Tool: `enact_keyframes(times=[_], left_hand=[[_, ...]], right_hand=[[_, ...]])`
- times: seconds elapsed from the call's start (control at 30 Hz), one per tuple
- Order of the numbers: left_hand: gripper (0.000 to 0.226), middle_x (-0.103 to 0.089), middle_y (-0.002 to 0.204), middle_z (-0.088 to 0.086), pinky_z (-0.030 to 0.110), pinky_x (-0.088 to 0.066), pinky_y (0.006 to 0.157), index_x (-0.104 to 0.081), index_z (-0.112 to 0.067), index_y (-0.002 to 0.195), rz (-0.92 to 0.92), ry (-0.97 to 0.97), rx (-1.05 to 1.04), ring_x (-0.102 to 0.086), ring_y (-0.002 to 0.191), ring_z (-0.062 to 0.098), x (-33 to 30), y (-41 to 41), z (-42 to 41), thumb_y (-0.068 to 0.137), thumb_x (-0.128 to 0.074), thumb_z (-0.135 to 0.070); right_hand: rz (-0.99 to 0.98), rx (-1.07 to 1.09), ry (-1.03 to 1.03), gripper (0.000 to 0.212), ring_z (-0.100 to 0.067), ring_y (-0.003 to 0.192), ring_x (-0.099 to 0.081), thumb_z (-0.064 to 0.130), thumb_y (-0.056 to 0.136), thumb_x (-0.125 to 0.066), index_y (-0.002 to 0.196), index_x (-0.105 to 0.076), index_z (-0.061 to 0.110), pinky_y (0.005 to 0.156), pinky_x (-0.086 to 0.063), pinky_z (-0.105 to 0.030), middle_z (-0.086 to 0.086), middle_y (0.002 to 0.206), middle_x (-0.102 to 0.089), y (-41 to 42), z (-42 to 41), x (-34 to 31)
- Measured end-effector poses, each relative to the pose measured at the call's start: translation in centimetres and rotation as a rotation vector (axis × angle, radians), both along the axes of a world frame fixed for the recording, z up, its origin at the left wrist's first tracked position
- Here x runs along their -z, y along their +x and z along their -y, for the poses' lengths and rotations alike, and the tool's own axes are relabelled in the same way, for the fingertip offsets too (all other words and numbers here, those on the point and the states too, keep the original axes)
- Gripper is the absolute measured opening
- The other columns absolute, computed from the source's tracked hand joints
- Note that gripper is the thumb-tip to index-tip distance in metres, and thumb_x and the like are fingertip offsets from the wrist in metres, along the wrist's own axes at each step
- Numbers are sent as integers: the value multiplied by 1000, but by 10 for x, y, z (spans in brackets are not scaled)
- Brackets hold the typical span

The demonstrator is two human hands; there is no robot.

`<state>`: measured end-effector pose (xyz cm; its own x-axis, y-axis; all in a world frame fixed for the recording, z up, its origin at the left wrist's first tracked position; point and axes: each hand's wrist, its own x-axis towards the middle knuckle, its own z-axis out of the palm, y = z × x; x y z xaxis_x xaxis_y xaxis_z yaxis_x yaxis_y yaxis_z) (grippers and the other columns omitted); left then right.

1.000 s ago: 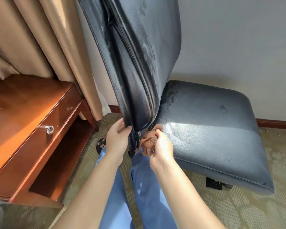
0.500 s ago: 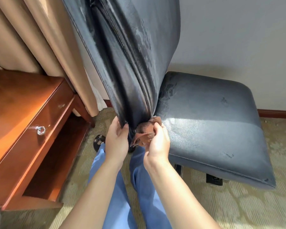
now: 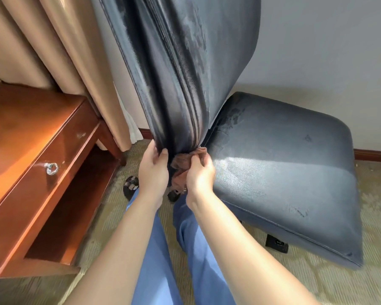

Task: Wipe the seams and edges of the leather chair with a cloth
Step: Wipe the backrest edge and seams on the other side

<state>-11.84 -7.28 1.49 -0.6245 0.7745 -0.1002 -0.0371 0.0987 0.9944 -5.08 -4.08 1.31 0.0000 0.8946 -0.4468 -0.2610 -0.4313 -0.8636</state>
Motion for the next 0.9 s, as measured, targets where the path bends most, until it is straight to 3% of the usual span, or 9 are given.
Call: enact_keyframes(times=[0.1,0.17,0.23,0.33,0.5,0.57,0.67,0.77,0.9], left_hand=[[38,-61,129,-5,7,-45,89,-51,-19,138,-9,-7,3,-56,118,5,0,-7,-7,102,-42,-12],[35,-64,126,-2,18,-46,98,-55,-19,134,-5,-8,29,-57,118,9,4,-13,-8,102,-44,-11],[34,-64,126,0,35,-45,105,-56,-20,133,6,-6,58,-58,119,11,9,-16,-8,101,-45,-14],[33,-66,124,-2,33,-47,103,-56,-20,132,34,26,77,-61,116,9,8,-14,-7,102,-45,-15],[27,-70,116,1,30,-50,96,-62,-20,123,49,49,82,-64,112,15,12,-8,-7,101,-47,-19],[29,-68,119,5,38,-46,102,-63,-19,123,94,50,77,-61,116,20,16,-8,-6,101,-44,-16],[30,-69,106,-3,29,-45,93,-66,-22,110,118,39,55,-61,103,9,19,-5,-3,101,-39,-14],[35,-68,100,-19,15,-48,83,-66,-34,104,136,16,28,-61,94,-8,20,-2,-1,103,-35,-17],[34,-66,120,-17,22,-43,99,-62,-31,125,151,-21,9,-56,112,-7,29,-6,-3,103,-38,-24]], right_hand=[[-13,-47,-103,22,-16,73,-66,7,95,-42,103,-62,8,65,-55,-24,-11,91,-69,-11,-5,4],[-21,5,-105,23,-24,85,-66,7,94,-42,104,-62,8,73,-54,-31,-12,96,-69,-14,-8,6],[-78,85,-42,20,-18,73,-62,5,94,-41,104,-59,7,63,-50,-27,-10,85,-66,-12,-7,4],[-84,189,198,20,-2,63,-59,4,93,-44,92,-59,17,54,-46,-17,-2,82,-61,-6,-1,-9],[14,214,518,16,-11,96,-60,13,90,-55,93,-64,26,90,-50,-34,-6,111,-56,-2,-3,-19],[38,184,487,15,-12,95,-59,17,89,-57,92,-63,31,92,-49,-43,-6,110,-54,-6,-4,-12],[-7,127,280,10,-33,96,-59,40,82,-52,89,-59,41,80,-53,-53,-19,112,-56,-15,-8,6],[-128,30,55,14,-23,75,-59,21,97,-41,100,-54,25,54,-52,-25,-15,94,-61,-15,-13,24],[-109,-146,18,19,-16,69,-54,4,96,-37,99,-56,4,65,-49,-28,-7,79,-59,-18,-17,40]])
